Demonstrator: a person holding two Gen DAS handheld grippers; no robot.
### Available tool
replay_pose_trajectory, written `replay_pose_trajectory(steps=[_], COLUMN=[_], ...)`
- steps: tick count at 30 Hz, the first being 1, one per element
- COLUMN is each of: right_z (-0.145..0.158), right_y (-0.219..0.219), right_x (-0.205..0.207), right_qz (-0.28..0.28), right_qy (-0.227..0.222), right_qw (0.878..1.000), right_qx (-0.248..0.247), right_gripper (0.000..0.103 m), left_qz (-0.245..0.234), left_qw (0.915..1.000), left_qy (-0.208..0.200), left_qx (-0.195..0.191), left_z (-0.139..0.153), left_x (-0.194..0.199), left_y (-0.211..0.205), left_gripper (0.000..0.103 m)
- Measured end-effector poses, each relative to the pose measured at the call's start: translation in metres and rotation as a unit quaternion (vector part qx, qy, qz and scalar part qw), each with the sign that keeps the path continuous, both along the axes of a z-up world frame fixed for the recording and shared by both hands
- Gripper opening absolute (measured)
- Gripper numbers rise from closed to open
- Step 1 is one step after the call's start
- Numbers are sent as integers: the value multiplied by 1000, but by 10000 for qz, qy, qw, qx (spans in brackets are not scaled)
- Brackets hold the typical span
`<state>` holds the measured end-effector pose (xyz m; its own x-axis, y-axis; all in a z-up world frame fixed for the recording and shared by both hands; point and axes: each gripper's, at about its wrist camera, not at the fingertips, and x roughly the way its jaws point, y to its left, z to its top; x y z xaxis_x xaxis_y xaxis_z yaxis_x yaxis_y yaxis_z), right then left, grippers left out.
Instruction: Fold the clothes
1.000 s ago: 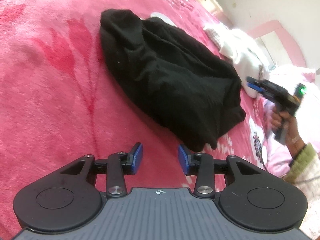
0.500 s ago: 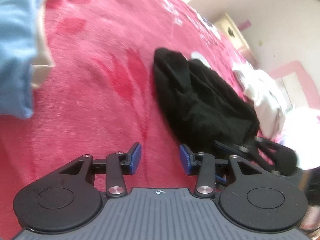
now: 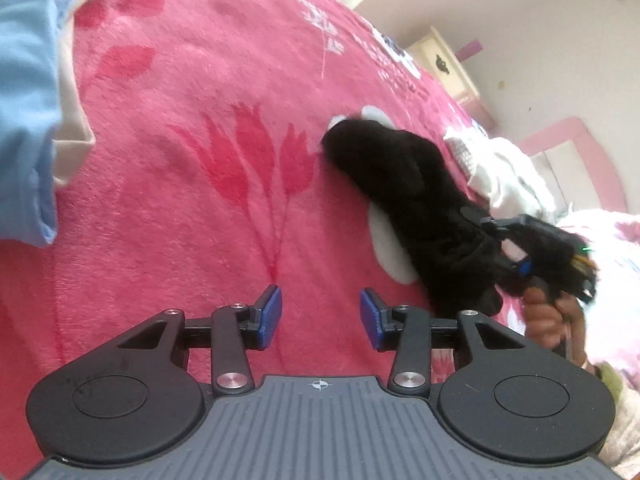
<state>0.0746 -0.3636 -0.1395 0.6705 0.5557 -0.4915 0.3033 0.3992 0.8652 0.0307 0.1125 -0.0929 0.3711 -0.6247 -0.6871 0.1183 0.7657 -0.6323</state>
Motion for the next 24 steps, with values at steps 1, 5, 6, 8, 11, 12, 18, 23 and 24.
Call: replay_pose_trajectory(steps=[1, 5, 6, 8, 11, 12, 18, 23, 24], right_z=[-16, 1, 13, 39, 82, 89, 81, 47, 44], right_y=[-17, -37, -36, -33, 22, 45, 159, 189, 188], right_x=[-4, -17, -20, -25, -39, -45, -68, -48, -42], right_qz=[-338, -479, -370, -150, 1058, 1515, 3337, 3722, 3746], right_qy=[248, -117, -284, -618, -1345, -1583, -2459, -2215, -2140], right_qw=[9982, 9987, 9986, 9939, 9395, 9051, 6681, 5766, 5817], right_qx=[434, 103, -231, -899, -2967, -3645, -6179, -6928, -6896], right_gripper=[30, 37, 37, 37, 37, 39, 42, 42, 42], left_qz=[-14, -102, -129, -171, -210, -224, -303, -291, -285], left_qw=[10000, 9998, 9998, 9997, 9996, 9996, 9994, 9995, 9995], left_qy=[26, 87, 82, 66, 83, 89, 70, 39, 40], left_qx=[23, 127, 146, 171, 151, 145, 124, 103, 99], left_z=[-1, -5, -5, -6, -8, -9, -7, -4, -3], left_x=[0, -1, -2, -1, 1, 1, -1, -5, -6], left_y=[-2, -8, -8, -13, -19, -21, -26, -22, -22], left_gripper=[43, 43, 43, 43, 43, 43, 43, 44, 44])
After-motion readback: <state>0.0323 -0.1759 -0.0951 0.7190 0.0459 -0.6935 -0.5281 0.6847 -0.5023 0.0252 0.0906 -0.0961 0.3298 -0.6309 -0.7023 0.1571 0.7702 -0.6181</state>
